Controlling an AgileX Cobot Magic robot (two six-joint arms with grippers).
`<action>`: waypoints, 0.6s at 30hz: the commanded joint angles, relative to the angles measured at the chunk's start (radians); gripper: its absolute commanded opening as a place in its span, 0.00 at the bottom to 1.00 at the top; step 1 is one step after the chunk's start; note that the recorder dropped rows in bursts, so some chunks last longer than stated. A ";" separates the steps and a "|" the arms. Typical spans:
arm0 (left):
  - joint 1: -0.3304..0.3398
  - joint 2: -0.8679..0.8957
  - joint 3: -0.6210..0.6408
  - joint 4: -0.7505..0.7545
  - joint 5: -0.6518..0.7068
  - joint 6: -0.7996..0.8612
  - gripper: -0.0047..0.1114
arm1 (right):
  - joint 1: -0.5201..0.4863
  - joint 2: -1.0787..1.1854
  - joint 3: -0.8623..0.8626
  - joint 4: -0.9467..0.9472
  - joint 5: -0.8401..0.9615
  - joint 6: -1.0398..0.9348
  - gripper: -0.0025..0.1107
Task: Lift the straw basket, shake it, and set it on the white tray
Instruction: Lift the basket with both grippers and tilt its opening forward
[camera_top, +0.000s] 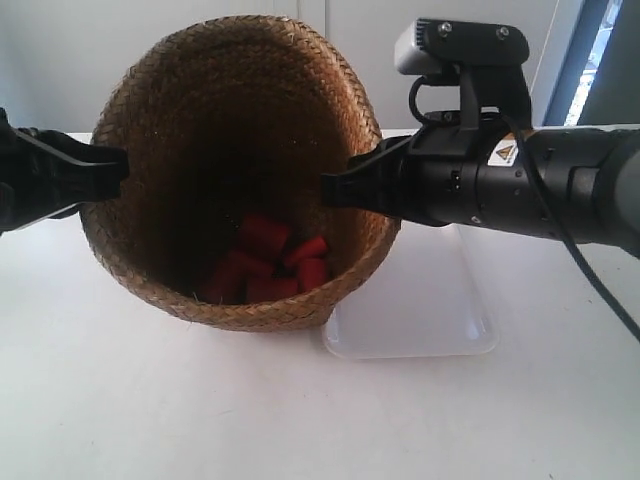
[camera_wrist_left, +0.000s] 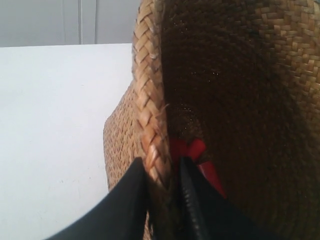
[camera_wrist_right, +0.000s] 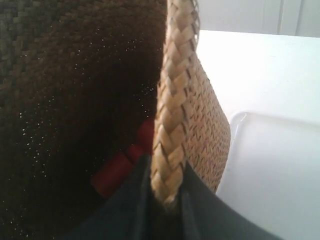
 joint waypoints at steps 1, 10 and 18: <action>-0.011 -0.060 -0.002 0.024 0.027 0.030 0.04 | -0.014 -0.027 0.002 -0.037 0.040 -0.045 0.02; -0.009 -0.079 -0.002 0.040 0.035 0.030 0.04 | -0.014 -0.010 0.002 -0.059 0.060 -0.049 0.02; -0.009 -0.083 0.001 0.050 0.079 0.069 0.04 | -0.014 -0.003 0.002 -0.066 0.064 -0.049 0.02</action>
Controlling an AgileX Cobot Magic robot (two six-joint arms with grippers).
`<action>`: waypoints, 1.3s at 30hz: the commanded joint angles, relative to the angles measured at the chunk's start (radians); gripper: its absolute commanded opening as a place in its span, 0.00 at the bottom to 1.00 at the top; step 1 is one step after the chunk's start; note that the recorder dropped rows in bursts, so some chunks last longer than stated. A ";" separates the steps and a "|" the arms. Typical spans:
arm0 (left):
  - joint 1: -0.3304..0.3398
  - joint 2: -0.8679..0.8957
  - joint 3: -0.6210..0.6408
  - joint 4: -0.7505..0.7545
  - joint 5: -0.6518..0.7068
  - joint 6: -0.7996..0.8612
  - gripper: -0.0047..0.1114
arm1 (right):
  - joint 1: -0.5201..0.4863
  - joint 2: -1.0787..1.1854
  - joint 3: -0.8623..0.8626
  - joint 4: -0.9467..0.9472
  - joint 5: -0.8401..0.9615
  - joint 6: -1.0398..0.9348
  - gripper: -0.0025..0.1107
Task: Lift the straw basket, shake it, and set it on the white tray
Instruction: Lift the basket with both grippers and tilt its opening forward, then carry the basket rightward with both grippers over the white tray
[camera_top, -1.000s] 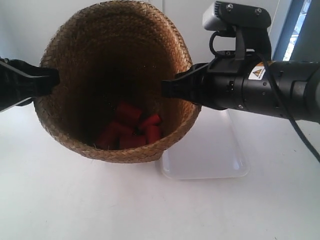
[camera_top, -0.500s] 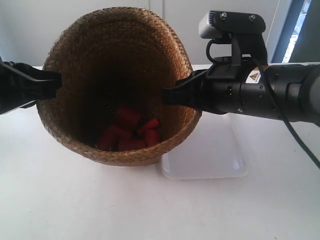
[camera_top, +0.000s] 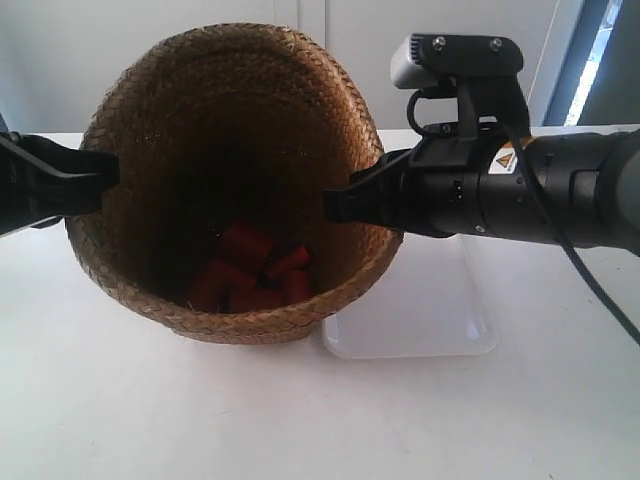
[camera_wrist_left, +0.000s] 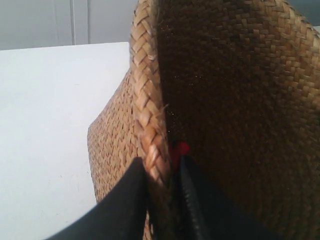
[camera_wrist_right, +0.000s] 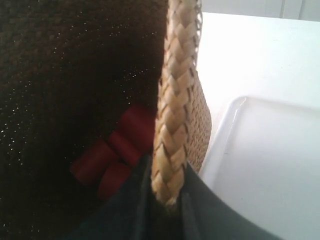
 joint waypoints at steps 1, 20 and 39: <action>-0.009 -0.019 0.002 0.021 -0.002 0.081 0.04 | -0.003 0.000 0.004 -0.048 0.003 -0.043 0.02; 0.000 -0.027 0.047 0.019 0.003 0.068 0.04 | -0.003 0.009 0.038 -0.041 0.013 -0.019 0.02; 0.050 -0.151 0.020 0.046 0.053 0.019 0.04 | 0.039 -0.103 0.033 0.020 0.015 -0.018 0.02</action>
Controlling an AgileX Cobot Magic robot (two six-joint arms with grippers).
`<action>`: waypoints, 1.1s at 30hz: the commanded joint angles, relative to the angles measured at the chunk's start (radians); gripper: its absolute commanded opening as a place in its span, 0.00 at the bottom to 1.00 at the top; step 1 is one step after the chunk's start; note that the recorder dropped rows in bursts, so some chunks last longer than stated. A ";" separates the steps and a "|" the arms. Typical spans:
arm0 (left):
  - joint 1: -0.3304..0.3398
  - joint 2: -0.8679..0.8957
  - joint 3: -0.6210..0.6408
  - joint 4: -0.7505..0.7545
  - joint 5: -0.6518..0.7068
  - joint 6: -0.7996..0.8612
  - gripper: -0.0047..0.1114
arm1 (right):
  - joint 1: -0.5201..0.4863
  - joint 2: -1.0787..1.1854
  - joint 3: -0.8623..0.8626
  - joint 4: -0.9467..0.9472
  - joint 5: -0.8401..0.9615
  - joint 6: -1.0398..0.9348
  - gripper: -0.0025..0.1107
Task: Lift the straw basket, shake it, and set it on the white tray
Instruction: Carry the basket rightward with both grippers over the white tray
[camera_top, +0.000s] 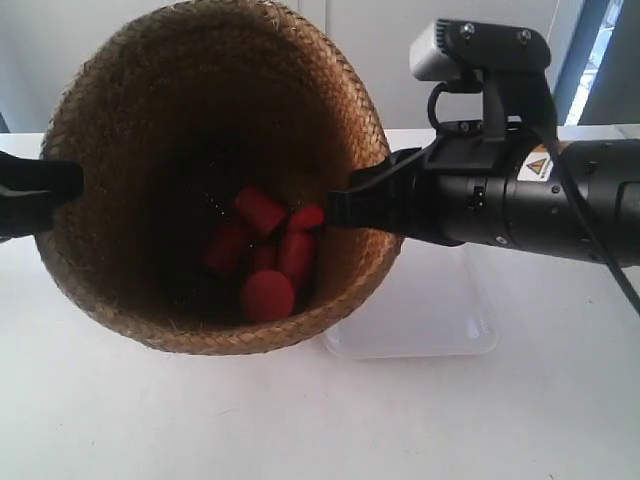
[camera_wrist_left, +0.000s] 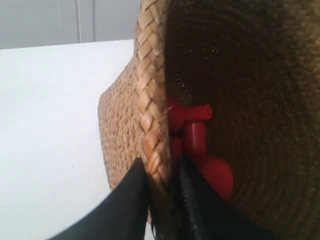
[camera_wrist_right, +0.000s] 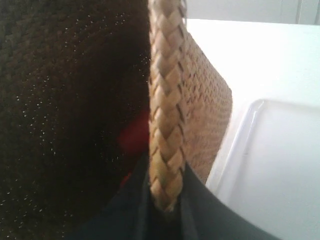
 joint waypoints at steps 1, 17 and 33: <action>0.004 -0.035 -0.014 0.018 -0.012 0.021 0.04 | 0.002 -0.002 -0.005 -0.021 0.019 -0.020 0.02; -0.004 -0.106 -0.154 -0.038 0.061 0.010 0.04 | 0.007 -0.080 -0.166 0.013 0.223 -0.030 0.02; 0.012 -0.095 -0.036 0.050 0.143 -0.068 0.04 | 0.026 -0.015 -0.029 -0.019 0.138 0.074 0.02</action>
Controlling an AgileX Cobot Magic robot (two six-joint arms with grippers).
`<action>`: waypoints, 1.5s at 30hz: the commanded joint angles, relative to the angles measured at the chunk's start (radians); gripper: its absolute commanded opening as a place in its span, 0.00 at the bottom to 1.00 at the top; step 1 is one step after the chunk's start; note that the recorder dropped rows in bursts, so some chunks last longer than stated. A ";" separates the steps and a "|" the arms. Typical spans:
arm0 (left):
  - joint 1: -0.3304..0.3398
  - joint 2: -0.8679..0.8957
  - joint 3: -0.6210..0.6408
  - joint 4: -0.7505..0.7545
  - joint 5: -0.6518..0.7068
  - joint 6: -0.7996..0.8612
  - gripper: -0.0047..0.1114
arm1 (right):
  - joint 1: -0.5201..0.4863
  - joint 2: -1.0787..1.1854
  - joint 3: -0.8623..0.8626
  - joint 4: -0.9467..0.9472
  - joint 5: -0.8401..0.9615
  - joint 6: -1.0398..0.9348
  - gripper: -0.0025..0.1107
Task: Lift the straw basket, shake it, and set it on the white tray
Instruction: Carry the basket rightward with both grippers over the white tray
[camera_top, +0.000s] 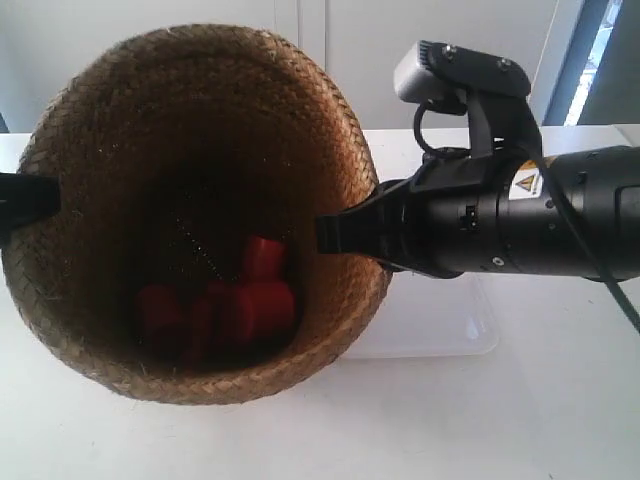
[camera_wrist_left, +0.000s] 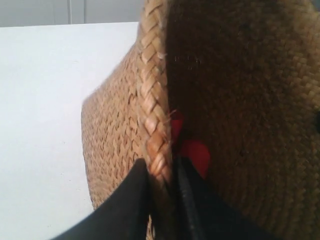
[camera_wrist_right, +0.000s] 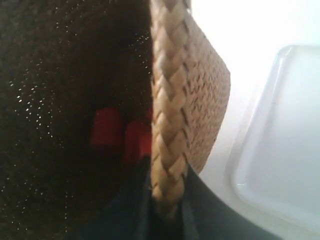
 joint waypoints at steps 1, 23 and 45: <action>0.000 -0.020 -0.007 0.003 -0.019 0.025 0.04 | 0.005 -0.012 -0.005 -0.021 -0.020 -0.021 0.02; -0.009 -0.083 -0.077 -0.025 0.075 0.111 0.04 | 0.071 -0.145 -0.026 -0.098 -0.083 -0.005 0.02; 0.001 -0.036 -0.015 -0.016 0.048 0.036 0.04 | 0.040 -0.003 0.000 -0.062 -0.004 -0.001 0.02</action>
